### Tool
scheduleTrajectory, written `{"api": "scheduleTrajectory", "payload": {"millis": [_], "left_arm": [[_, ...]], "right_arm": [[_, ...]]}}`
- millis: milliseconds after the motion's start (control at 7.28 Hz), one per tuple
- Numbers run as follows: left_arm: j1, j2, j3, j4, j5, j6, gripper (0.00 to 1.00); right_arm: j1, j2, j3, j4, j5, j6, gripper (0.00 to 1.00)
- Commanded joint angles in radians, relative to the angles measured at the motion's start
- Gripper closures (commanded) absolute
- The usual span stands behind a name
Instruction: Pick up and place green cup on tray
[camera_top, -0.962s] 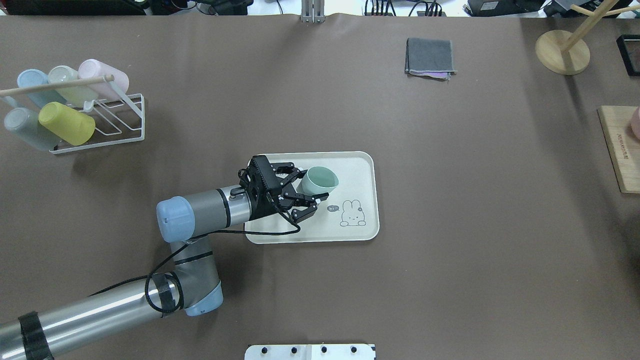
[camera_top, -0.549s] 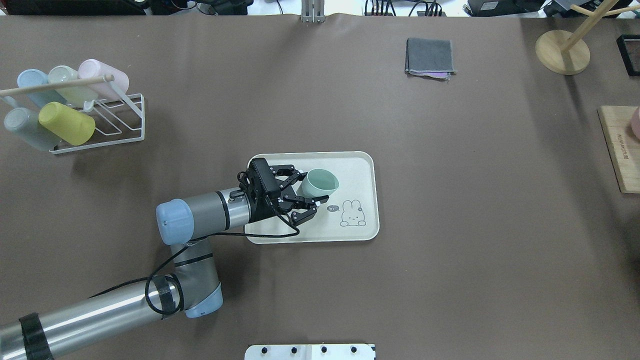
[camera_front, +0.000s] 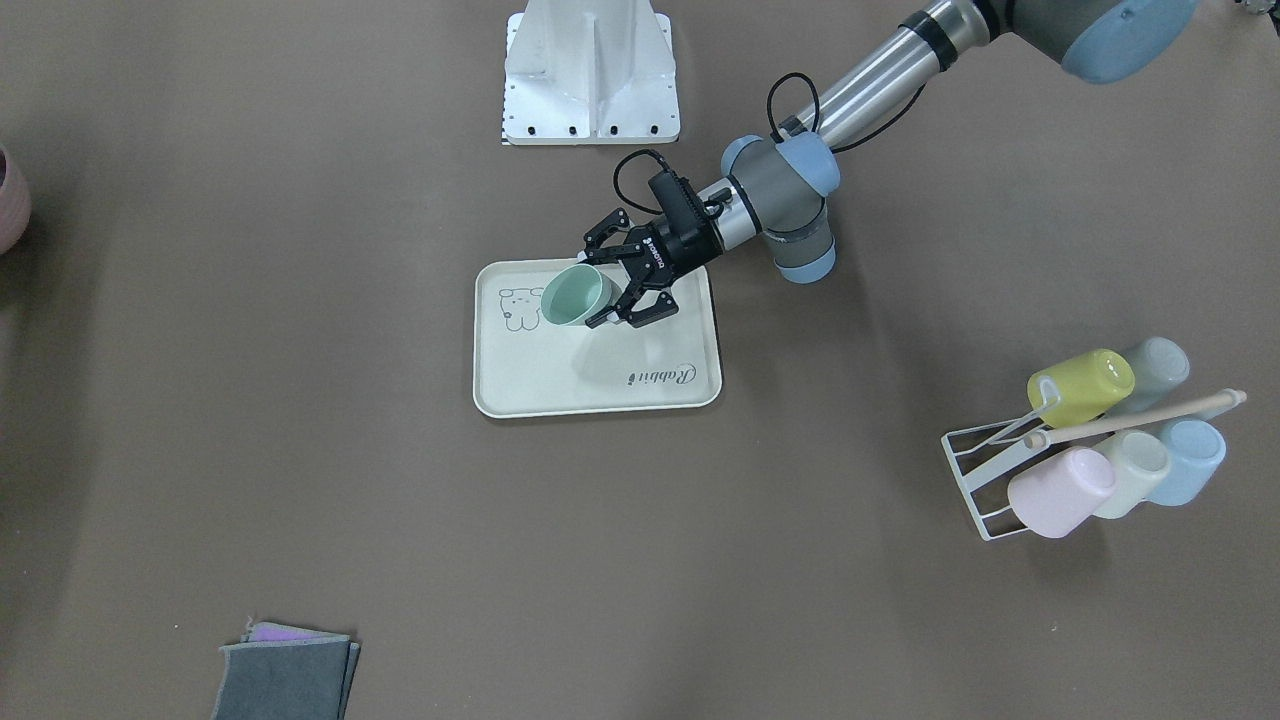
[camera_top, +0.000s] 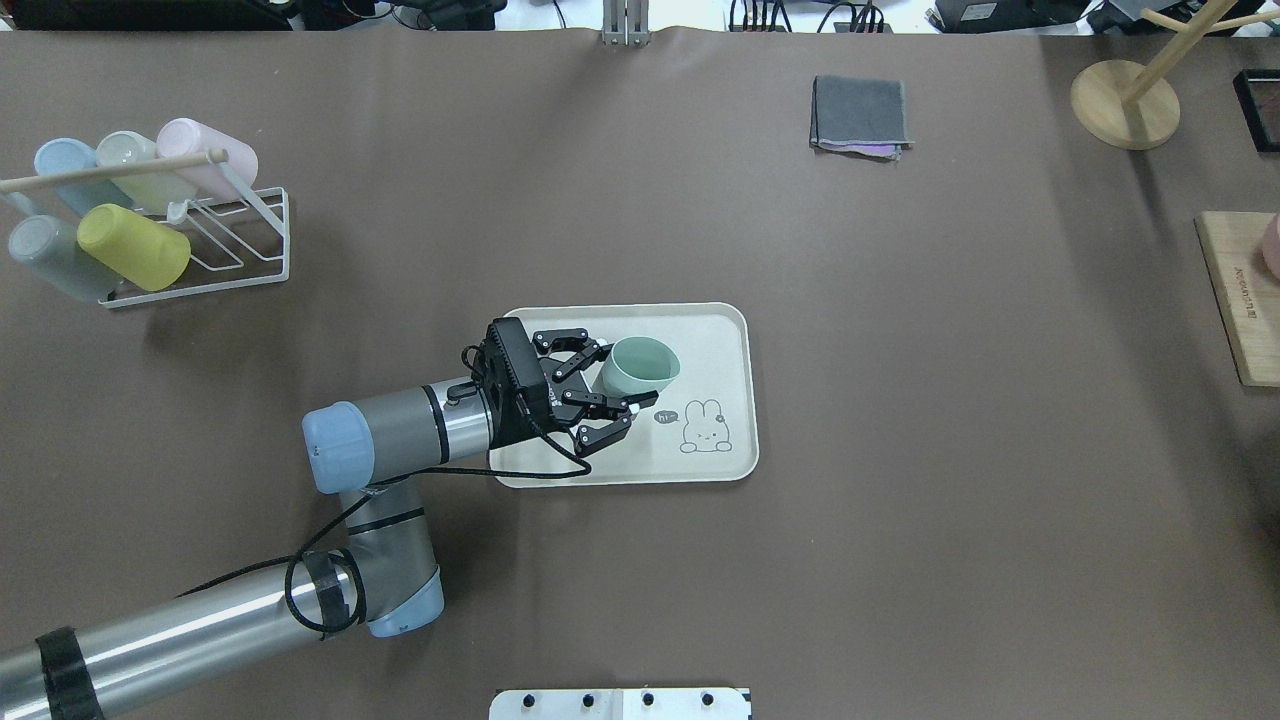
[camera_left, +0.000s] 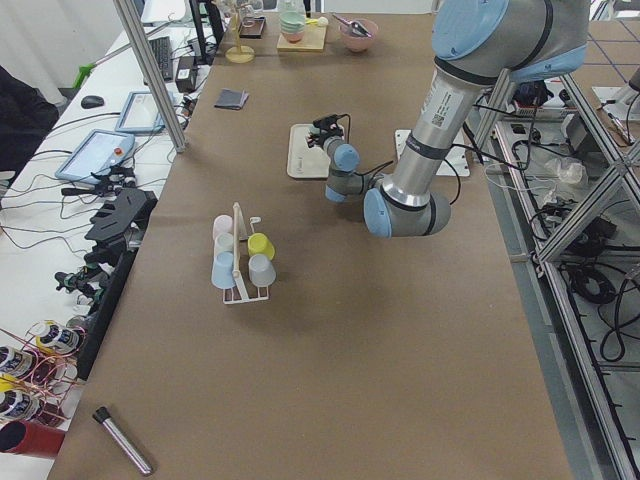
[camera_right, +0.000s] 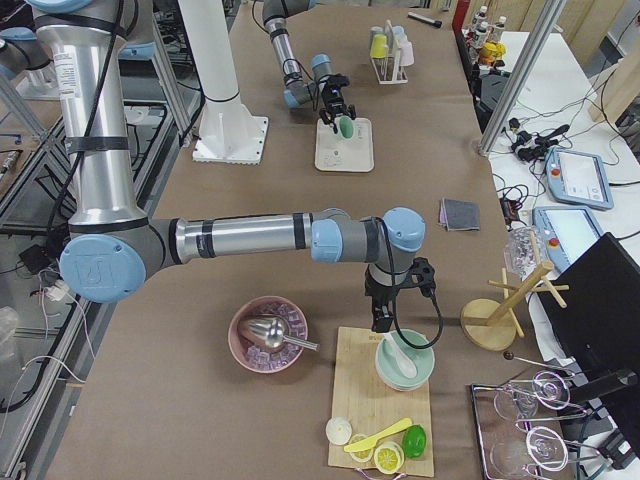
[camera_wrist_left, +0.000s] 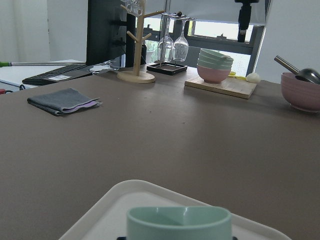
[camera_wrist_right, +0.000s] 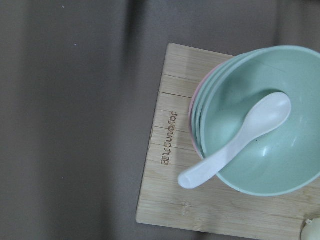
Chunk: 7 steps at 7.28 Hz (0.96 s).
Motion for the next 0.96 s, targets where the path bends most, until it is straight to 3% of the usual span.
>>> {"api": "scheduleTrajectory", "payload": {"millis": [0,549,824], "left_arm": [[0.002,0.001,0.000,-0.005,0.000,0.001,0.36],[0.000,0.006,0.000,-0.011,0.000,0.008,0.19],[0.000,0.015,-0.004,-0.019,0.000,0.010,0.17]], "right_arm": [[0.000,0.002,0.000,0.000,0.001,0.000,0.00],[0.000,0.005,0.002,0.000,0.001,0.001,0.00],[0.000,0.006,0.002,0.000,0.001,0.001,0.00]]}}
